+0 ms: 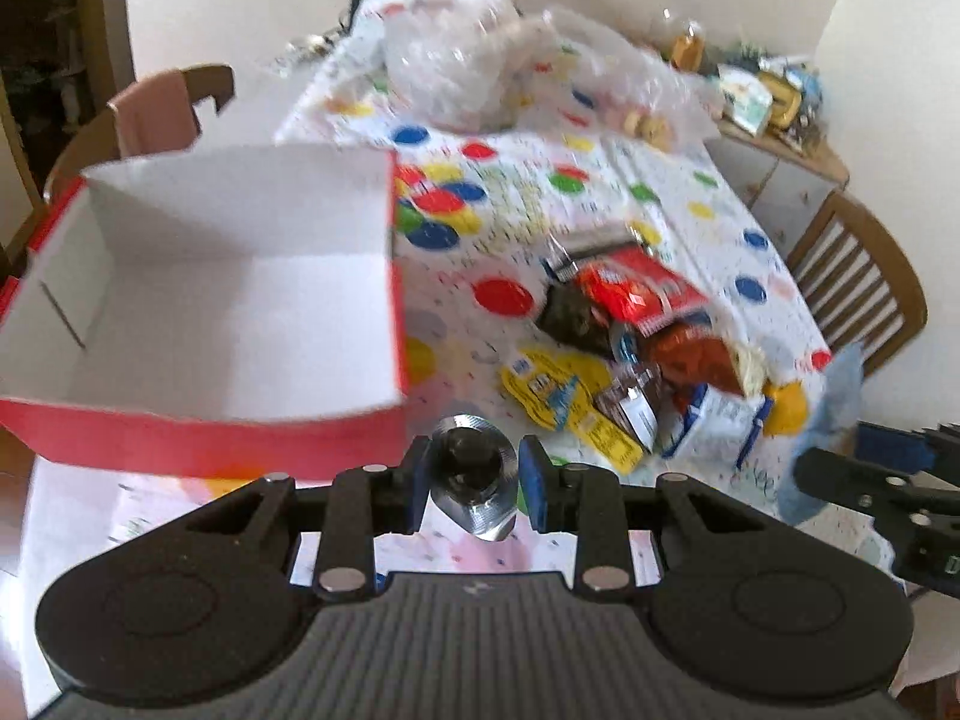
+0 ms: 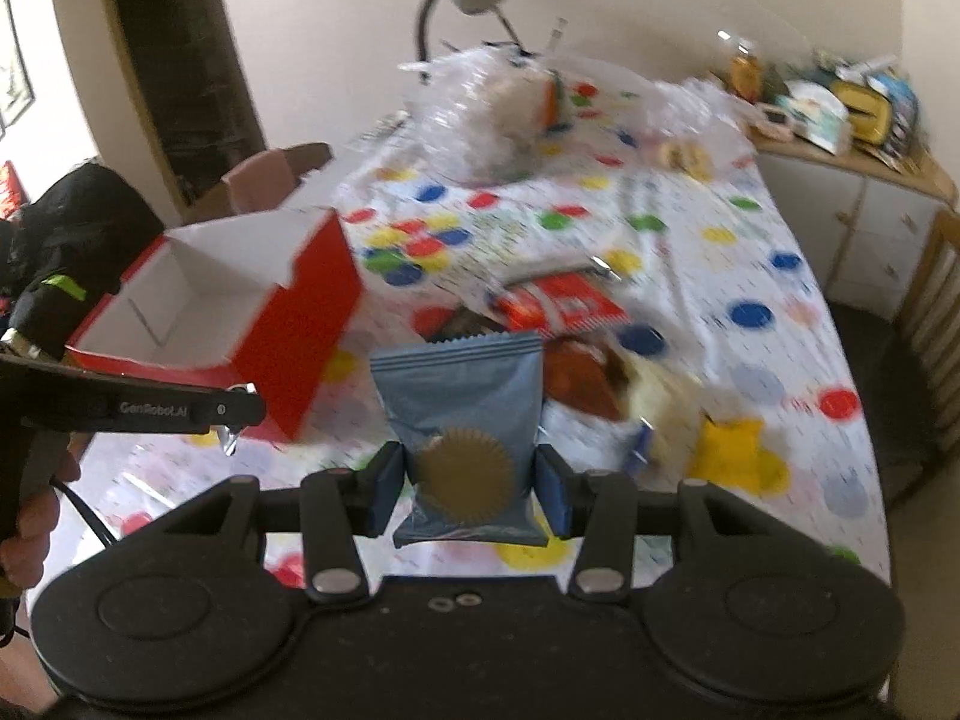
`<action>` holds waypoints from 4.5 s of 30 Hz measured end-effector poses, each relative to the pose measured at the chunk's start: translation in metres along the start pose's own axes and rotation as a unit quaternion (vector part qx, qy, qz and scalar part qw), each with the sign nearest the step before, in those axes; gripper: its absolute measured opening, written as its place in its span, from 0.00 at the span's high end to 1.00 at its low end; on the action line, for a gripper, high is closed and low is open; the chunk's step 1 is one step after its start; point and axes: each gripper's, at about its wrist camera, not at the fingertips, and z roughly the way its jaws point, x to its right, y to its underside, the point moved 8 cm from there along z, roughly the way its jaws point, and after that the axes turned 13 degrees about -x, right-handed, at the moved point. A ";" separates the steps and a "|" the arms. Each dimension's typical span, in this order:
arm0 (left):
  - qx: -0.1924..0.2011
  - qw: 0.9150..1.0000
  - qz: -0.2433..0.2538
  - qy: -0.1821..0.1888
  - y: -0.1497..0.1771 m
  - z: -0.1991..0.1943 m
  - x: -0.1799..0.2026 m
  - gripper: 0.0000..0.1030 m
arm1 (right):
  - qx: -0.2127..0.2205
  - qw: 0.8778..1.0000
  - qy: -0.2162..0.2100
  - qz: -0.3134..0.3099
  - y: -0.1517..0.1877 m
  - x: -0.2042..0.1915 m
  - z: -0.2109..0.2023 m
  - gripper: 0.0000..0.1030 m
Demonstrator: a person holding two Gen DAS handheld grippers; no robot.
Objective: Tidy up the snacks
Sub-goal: 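Lift the blue cookie packet with the right gripper and carry it over the red box, then lower the blue packet into the box and open the right gripper, then move the right gripper back to the yellow folded packet on the table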
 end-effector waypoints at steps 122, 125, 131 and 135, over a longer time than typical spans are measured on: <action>0.003 0.995 0.097 0.011 -0.019 0.068 0.087 0.19 | -0.005 0.996 0.028 0.080 0.014 0.126 0.014 0.01; -0.007 0.993 0.116 0.013 -0.021 0.085 0.100 0.19 | -0.015 0.996 0.037 0.082 0.017 0.148 0.025 0.01; -0.024 0.988 0.150 -0.002 -0.030 0.118 0.116 0.19 | -0.051 0.995 0.037 0.079 0.020 0.176 0.057 0.04; -0.039 0.985 0.168 -0.010 -0.033 0.135 0.119 0.20 | -0.069 0.993 0.050 0.075 0.021 0.188 0.079 0.07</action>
